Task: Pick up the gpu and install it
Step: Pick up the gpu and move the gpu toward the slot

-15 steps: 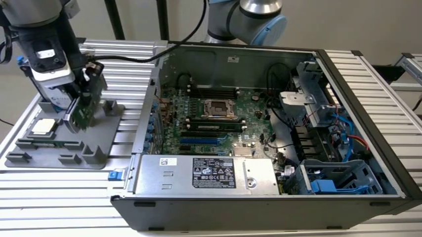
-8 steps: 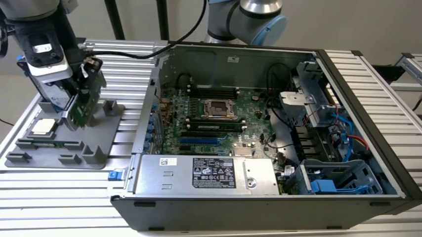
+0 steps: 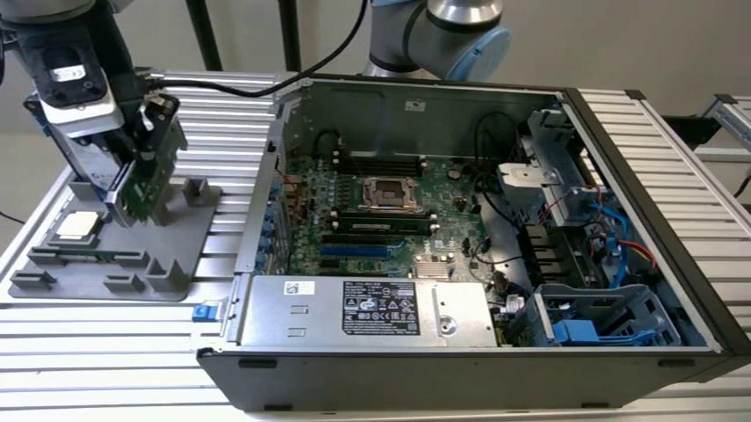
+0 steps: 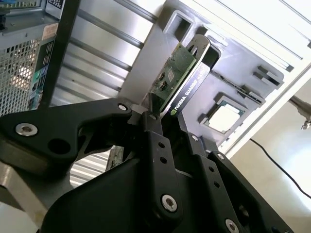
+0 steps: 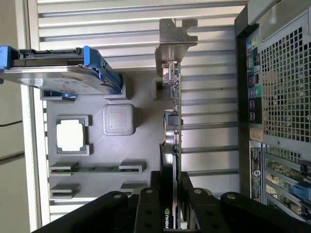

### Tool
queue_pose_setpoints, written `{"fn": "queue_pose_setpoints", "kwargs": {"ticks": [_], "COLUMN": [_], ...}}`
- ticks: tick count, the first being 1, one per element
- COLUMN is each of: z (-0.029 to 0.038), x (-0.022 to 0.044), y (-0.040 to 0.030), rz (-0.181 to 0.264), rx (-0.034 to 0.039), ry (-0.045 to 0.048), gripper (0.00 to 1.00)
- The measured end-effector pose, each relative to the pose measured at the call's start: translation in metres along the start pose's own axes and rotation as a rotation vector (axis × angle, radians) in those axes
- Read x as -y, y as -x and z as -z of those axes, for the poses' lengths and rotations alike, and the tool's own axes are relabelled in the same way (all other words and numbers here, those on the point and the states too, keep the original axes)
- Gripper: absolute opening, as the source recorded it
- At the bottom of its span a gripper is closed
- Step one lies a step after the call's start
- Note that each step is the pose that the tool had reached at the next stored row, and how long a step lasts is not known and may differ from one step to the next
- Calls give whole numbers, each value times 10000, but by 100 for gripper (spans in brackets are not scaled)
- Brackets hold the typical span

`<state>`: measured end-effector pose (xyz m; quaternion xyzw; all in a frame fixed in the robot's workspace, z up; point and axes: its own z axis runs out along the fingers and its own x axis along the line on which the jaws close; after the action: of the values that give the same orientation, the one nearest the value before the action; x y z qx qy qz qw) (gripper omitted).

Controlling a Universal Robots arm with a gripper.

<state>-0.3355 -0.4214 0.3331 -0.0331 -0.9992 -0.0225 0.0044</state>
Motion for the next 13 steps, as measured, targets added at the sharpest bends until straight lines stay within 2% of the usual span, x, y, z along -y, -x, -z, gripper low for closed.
{"fn": "queue_pose_setpoints", "kwargs": {"ticks": [13], "z": [144], "x": [-7], "y": [-1], "rz": [4], "rx": [-1], "ry": [0], "gripper": [0]}}
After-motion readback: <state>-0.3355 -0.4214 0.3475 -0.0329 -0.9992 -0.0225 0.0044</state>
